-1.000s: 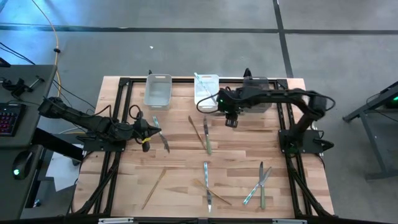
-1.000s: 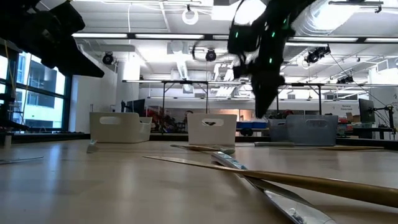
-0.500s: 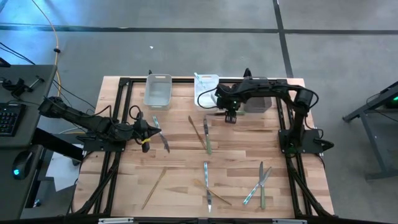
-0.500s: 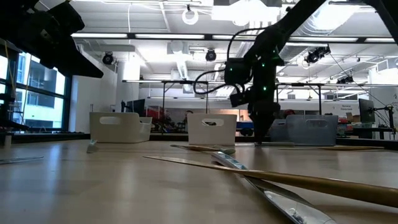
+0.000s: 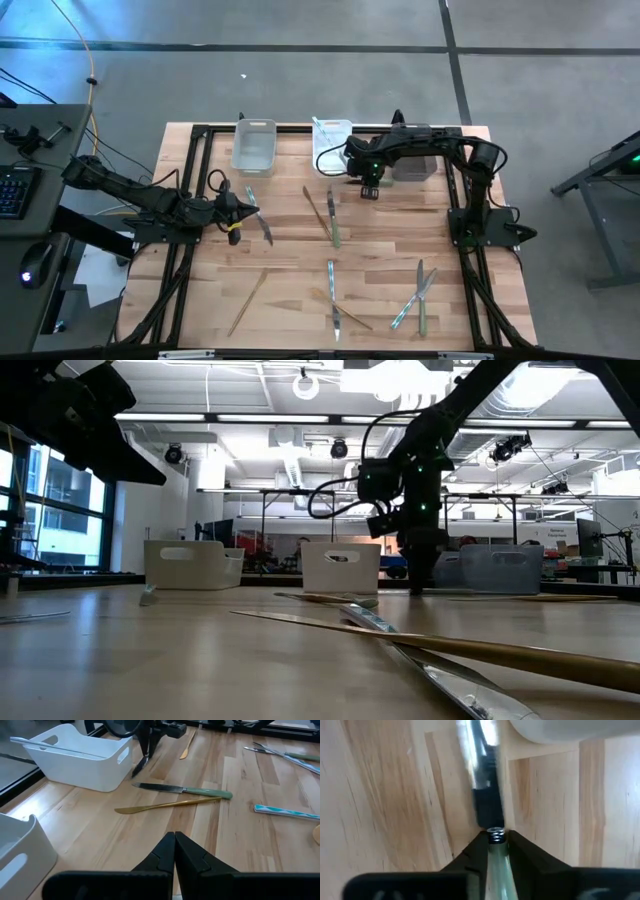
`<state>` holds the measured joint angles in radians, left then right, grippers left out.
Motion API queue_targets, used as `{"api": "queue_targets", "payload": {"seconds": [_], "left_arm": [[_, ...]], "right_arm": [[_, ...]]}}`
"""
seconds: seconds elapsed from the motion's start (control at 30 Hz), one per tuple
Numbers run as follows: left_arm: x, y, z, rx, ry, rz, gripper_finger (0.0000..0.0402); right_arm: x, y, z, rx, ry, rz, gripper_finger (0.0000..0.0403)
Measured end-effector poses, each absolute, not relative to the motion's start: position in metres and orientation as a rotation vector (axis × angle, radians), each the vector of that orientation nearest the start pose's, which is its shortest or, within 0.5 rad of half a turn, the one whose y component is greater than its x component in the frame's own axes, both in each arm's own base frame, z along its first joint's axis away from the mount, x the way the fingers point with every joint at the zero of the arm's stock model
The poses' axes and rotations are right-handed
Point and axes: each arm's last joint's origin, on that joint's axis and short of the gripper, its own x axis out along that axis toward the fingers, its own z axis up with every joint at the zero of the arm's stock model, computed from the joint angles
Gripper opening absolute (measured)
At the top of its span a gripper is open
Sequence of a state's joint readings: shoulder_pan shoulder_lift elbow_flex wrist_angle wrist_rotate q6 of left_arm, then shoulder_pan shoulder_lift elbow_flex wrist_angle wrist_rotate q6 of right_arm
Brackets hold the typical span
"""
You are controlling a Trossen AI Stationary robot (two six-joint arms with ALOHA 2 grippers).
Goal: Sort silverware by color (type)
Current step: Put the top right green table knife into the black bin
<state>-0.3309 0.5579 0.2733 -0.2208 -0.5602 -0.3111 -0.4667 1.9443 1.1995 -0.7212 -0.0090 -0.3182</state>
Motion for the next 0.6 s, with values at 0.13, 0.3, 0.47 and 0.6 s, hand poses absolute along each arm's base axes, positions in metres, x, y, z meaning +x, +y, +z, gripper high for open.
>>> {"api": "queue_targets", "payload": {"seconds": [0.13, 0.3, 0.47, 0.6], "left_arm": [[0.127, -0.027, 0.187, -0.086, 0.416, 0.292, 0.0000], [0.127, -0.027, 0.187, -0.088, 0.416, 0.292, 0.0000], [0.127, -0.027, 0.187, -0.088, 0.417, 0.288, 0.0000], [0.127, -0.027, 0.187, -0.088, 0.418, 0.287, 0.0000]], "right_arm": [[0.311, -0.154, 0.131, 0.082, 1.470, -0.138, 0.0009], [0.313, -0.149, 0.133, 0.108, 1.463, -0.136, 0.0015], [0.310, -0.135, 0.147, 0.167, 1.458, -0.127, 0.0012], [0.307, -0.123, 0.167, 0.218, 1.418, -0.092, 0.0011]]}}
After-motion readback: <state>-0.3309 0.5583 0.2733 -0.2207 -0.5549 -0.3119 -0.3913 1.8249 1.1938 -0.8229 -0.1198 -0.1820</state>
